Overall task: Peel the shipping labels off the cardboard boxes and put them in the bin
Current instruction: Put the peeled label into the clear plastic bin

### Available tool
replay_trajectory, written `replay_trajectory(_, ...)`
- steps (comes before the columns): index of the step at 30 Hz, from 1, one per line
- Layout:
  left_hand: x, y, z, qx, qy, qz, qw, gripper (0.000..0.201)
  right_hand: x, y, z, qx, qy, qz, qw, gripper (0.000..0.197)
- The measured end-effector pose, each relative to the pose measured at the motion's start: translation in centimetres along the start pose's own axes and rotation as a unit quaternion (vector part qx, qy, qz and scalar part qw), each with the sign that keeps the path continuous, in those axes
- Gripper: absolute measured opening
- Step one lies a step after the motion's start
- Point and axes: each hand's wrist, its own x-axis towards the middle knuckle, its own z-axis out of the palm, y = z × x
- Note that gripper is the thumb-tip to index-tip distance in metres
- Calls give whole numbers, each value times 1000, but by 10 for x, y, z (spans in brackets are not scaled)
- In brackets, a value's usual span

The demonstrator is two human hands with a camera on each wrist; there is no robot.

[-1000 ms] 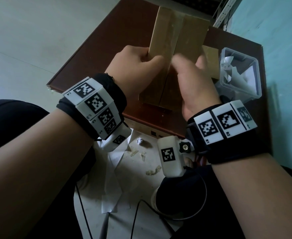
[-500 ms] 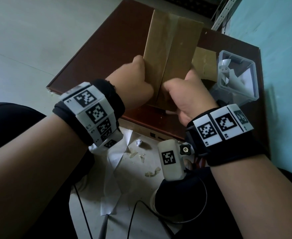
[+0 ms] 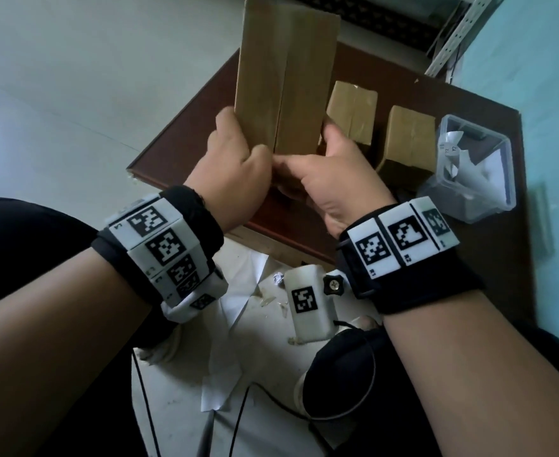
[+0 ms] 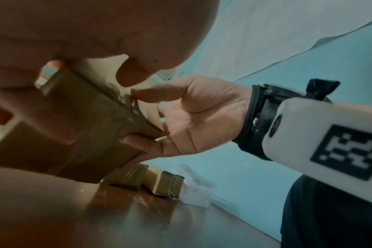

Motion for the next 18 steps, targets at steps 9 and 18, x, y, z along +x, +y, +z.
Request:
replay_trajectory(9,51,-10,-6,-30,45,107,993,59,25,-16,5,-44,152,-81,984,74)
replay_trajectory(18,101,-22,3,31,47,86,995,56,58,-9,15,-103,190,-22,976,49)
